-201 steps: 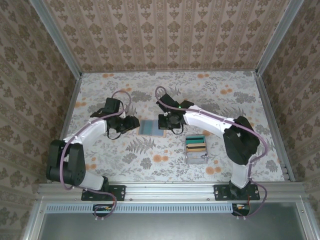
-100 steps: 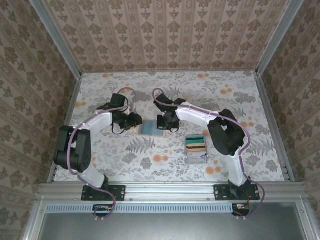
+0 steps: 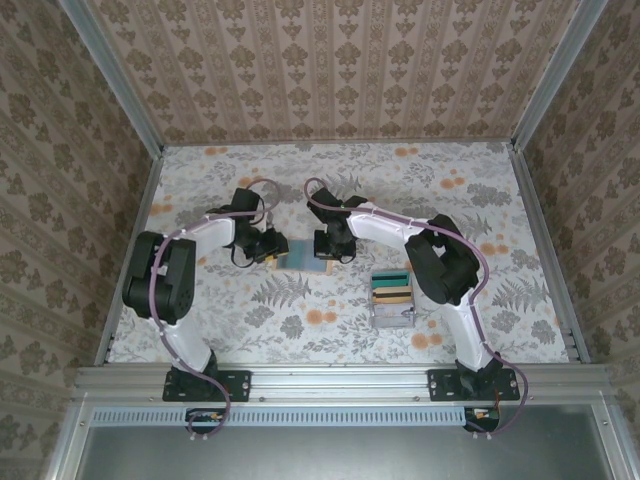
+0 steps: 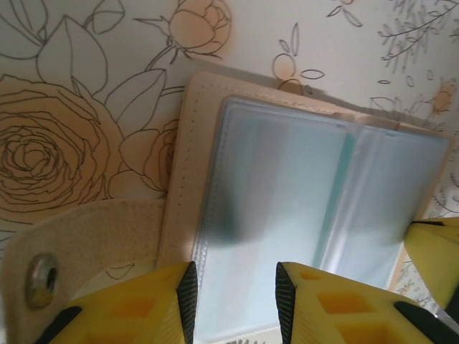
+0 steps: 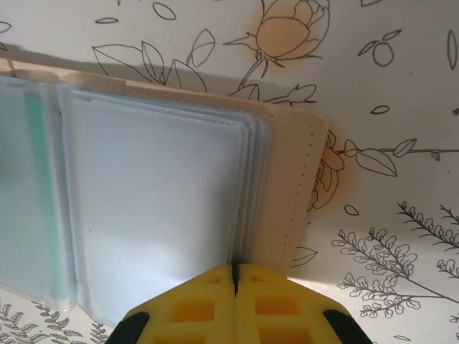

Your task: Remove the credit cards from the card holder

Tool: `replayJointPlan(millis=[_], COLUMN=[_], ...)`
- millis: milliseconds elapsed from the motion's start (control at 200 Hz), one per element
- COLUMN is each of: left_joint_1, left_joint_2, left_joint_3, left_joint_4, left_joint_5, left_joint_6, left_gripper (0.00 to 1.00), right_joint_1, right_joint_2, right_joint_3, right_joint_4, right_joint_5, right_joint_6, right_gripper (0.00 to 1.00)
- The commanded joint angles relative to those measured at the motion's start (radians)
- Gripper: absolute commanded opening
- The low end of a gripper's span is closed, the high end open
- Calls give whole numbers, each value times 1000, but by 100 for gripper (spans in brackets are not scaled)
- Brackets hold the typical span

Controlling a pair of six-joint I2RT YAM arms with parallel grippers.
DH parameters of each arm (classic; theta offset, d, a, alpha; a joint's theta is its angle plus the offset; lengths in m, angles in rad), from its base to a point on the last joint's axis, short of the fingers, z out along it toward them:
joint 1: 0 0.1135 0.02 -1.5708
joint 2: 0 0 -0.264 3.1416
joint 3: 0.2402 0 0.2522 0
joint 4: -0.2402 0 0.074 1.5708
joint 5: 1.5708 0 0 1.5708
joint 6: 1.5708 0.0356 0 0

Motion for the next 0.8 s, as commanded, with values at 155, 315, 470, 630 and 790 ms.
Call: replayJointPlan(millis=[155, 315, 470, 630, 790], left_joint_1=[-16, -26, -29, -33, -33], left_joint_2=[39, 44, 28, -1, -25], left_joint_3=[35, 35, 25, 18, 18], left_joint_4=[-24, -12, 18, 46, 54], left_joint_5=[-3, 27, 79, 115, 130], left_joint_6=[33, 33, 28, 17, 14], left_gripper=[37, 37, 39, 44, 50], right_joint_1=[-6, -6, -6, -6, -5], right_joint_2=[32, 40, 38, 39, 39], right_joint_3=[13, 13, 7, 3, -2], right_joint_4=[-35, -32, -26, -21, -18], right_joint_5=[-17, -26, -33, -37, -38], right_joint_6=[-16, -14, -8, -4, 1], right_gripper=[0, 0, 0, 0, 0])
